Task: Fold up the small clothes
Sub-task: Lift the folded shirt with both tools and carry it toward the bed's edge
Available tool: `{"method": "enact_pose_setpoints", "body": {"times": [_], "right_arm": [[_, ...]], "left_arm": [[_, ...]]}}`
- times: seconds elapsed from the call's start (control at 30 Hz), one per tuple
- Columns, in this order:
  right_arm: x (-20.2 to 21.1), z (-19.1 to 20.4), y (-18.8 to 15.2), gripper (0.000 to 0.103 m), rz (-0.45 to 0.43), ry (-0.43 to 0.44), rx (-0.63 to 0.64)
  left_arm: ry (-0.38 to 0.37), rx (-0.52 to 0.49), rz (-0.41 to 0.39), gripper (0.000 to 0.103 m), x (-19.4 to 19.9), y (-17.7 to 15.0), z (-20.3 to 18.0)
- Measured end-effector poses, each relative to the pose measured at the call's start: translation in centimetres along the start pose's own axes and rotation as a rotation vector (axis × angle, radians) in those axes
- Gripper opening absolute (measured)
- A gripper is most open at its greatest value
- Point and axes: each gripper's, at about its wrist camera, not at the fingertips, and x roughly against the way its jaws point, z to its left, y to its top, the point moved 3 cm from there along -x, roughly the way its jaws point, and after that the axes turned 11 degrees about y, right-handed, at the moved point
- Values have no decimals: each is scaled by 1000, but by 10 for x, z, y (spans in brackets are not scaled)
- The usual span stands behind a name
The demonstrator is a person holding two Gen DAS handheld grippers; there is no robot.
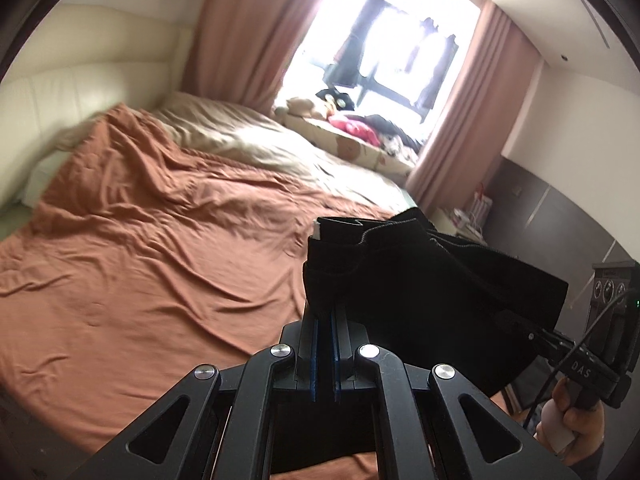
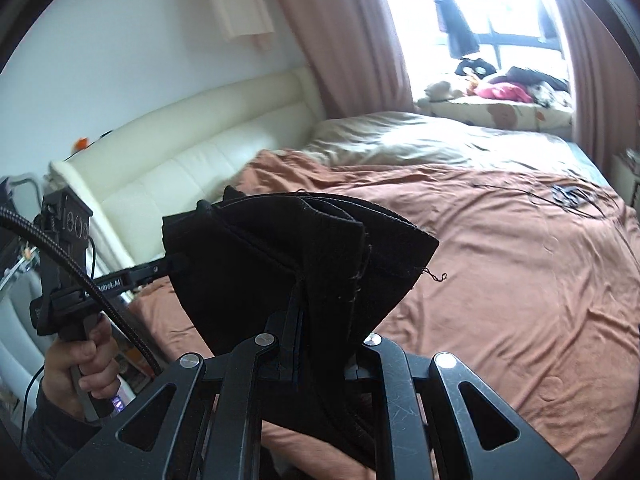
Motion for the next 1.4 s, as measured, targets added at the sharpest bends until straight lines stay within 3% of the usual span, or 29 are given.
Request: {"method": "enact_pose_setpoints", "body": {"times": [0.33, 0.6, 0.77, 1.13, 1.4], "right_arm": [[-41, 60, -2, 8, 52, 68, 79], [-99, 102, 20, 8, 115, 106, 145], [-142, 107, 29, 8, 141, 142, 170], [-234, 131, 27, 8, 201, 248, 184], [-287, 146, 27, 8, 220, 328, 186]], "left_arm": [[89, 34, -51, 5, 67, 9, 94], [142, 89, -79, 5, 103, 10, 172], [184, 90, -103, 5, 116, 15, 221], [309, 81, -90, 5, 108, 33, 317], [304, 152, -74, 5, 89, 51, 372]]}}
